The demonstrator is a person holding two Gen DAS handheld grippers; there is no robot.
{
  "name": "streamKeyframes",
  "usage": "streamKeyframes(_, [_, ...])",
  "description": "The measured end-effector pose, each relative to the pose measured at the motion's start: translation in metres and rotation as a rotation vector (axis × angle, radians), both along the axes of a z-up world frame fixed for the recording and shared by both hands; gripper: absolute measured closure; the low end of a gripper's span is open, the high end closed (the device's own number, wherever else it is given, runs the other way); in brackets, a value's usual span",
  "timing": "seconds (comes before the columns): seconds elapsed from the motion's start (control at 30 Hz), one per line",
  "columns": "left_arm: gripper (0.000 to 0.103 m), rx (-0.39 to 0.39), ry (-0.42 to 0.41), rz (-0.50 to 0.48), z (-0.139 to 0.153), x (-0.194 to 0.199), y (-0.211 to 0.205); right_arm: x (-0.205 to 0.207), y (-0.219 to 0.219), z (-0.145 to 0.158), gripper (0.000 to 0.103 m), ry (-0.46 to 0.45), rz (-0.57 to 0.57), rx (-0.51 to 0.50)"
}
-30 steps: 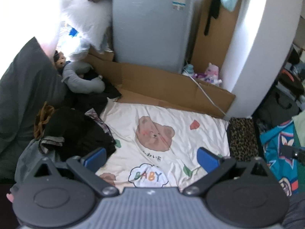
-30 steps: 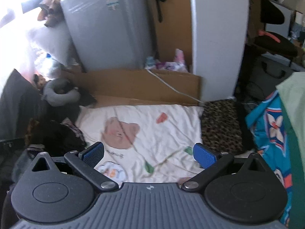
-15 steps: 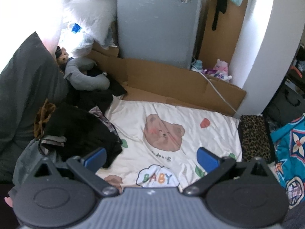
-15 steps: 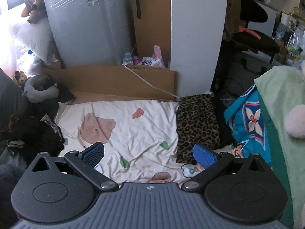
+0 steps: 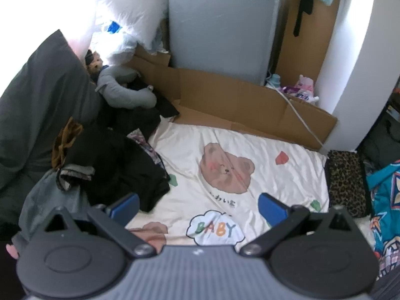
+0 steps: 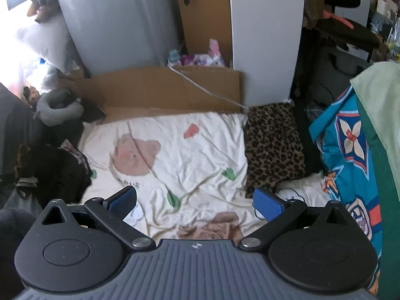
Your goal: Fold clothes
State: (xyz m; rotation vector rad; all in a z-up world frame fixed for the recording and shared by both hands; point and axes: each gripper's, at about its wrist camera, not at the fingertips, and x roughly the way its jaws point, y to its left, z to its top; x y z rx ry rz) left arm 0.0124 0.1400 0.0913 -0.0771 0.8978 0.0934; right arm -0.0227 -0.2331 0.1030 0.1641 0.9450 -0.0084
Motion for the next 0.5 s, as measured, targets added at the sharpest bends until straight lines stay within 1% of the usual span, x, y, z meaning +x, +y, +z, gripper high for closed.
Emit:
streamKeyframes(0.1, [0.001,-0.004,0.024,-0.006,-0.005,0.002,-0.001,-0.002,0.001,-0.002,0.001,0.0,0.002,-0.01])
streamKeyframes(0.23, [0.001,-0.015,0.052,-0.012,-0.011,0.005,-0.002,-0.003,0.009,-0.003,0.001,0.0,0.043,-0.026])
streamKeyframes(0.37, [0.001,-0.058,0.053,0.035,-0.014,0.003,0.006,0.001,0.016,-0.006,0.001,0.025,0.079,-0.054])
streamKeyframes(0.5, [0.001,-0.067,0.056,0.036,-0.015,0.002,0.008,0.001,0.02,-0.006,0.001,0.031,0.093,-0.047])
